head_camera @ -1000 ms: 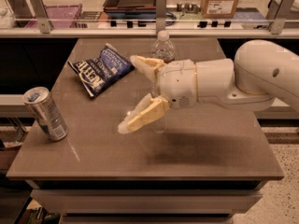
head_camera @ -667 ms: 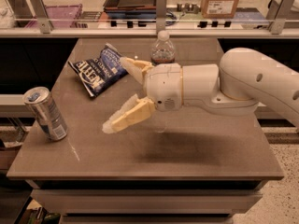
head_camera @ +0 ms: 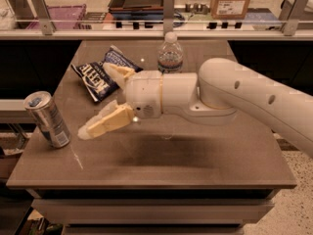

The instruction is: Knock redbull can over

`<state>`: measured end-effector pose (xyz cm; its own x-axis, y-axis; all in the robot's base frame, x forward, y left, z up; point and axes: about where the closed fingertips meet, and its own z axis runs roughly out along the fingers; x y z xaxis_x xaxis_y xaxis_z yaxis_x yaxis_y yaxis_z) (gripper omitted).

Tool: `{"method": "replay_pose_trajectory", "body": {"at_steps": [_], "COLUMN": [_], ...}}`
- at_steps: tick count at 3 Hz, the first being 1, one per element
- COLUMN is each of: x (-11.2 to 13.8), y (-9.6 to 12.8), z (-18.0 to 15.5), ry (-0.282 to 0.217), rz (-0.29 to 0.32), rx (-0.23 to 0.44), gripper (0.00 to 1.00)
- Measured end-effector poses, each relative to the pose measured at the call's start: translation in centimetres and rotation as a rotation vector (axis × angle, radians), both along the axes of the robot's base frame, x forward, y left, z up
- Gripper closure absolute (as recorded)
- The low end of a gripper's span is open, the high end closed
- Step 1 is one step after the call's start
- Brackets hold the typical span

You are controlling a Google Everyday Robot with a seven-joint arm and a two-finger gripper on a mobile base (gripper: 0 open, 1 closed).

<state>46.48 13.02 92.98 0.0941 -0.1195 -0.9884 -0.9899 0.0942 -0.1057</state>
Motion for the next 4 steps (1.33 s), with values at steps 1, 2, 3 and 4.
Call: {"method": "replay_pose_trajectory", "body": {"at_steps": [1,2,3,4], "x": [0.6,1.2,2.0,2.5], "y": [2.6,4.7,6.5,7.9], "z": [-0.8,-1.1,-1.1,-1.2], "ry": [0.023,0.032,0.027,0.005], "rz": [0.003,0.005,0.013,0.013], "rx": [0.0,-0.008,-0.014,-0.005], "gripper": [0.0,0.0,0.0,0.0]}}
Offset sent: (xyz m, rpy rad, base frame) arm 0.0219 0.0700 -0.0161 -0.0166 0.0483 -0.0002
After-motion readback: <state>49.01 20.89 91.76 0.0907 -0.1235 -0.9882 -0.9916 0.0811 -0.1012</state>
